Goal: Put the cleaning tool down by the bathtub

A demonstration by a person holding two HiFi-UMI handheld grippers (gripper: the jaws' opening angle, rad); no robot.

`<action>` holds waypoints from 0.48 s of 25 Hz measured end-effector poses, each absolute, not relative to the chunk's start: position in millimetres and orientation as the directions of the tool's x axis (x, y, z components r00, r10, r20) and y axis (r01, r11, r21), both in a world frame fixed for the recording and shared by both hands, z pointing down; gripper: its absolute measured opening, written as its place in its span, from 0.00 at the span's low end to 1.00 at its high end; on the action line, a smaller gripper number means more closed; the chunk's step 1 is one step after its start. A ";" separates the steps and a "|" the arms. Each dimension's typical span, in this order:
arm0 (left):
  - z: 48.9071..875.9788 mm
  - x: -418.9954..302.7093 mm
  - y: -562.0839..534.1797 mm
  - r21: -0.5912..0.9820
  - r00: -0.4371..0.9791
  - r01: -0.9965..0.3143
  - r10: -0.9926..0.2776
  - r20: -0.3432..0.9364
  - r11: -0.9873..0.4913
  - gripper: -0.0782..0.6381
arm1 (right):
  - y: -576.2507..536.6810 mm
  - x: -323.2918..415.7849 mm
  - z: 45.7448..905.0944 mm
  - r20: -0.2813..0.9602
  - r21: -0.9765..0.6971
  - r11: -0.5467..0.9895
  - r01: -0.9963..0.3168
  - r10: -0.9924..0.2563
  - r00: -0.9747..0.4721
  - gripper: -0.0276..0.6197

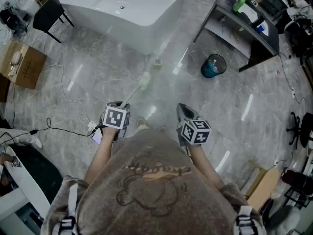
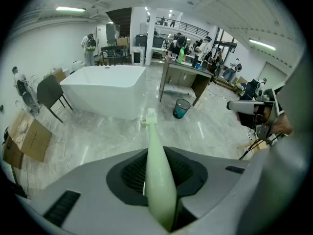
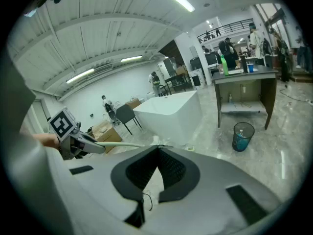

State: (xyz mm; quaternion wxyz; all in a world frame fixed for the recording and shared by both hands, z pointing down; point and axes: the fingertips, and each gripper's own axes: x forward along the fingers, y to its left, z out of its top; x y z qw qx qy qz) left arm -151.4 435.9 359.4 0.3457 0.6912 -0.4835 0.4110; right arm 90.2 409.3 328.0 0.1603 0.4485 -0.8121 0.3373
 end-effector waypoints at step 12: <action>363.5 -166.4 428.0 0.082 0.195 -0.953 -0.383 0.903 -0.292 0.24 | 392.6 81.2 327.1 0.528 -0.405 0.357 -0.842 -0.661 -0.534 0.04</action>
